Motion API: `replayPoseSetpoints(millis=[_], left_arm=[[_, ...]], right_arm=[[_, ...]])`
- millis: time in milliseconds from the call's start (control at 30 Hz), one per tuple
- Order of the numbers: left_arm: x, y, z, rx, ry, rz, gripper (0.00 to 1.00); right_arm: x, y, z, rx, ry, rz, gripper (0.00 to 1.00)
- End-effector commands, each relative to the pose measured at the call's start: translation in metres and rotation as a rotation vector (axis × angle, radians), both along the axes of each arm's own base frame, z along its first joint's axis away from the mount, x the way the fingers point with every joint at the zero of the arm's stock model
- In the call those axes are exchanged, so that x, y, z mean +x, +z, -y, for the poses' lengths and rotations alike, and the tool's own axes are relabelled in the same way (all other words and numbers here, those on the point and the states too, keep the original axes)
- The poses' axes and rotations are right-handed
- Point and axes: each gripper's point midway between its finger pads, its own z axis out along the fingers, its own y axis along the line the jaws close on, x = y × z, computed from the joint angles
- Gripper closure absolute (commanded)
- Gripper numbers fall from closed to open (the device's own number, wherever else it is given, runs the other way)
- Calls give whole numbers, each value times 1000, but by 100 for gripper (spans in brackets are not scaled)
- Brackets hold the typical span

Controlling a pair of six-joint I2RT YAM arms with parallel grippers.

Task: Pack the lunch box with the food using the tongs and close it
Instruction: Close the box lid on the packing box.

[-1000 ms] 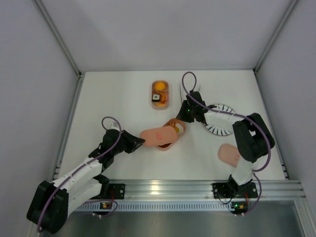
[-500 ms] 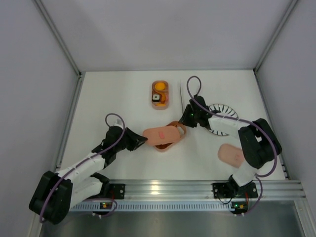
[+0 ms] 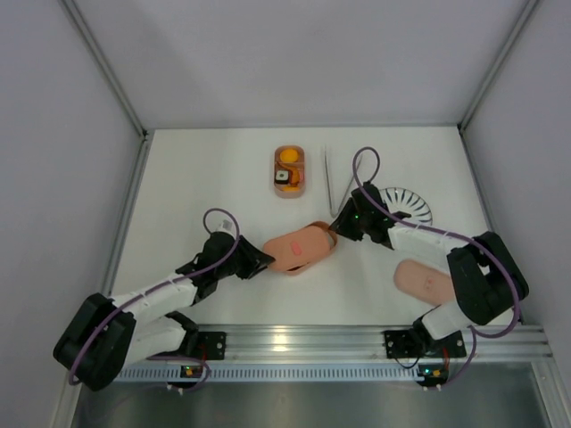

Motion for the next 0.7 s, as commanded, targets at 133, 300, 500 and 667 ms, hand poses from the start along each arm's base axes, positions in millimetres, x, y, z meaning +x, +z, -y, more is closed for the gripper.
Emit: replayPoseSetpoints(millis=[133, 300, 500, 667], left_arm=[[19, 22, 13, -42, 9, 98, 66], [20, 23, 17, -47, 1, 100, 66], [23, 23, 21, -43, -3, 103, 65], [25, 24, 22, -33, 7, 106, 65]], right_arm=[[5, 31, -17, 82, -6, 93, 72], [4, 33, -23, 88, 12, 103, 72], [-1, 34, -26, 102, 10, 98, 73], [-8, 32, -32, 107, 23, 87, 73]])
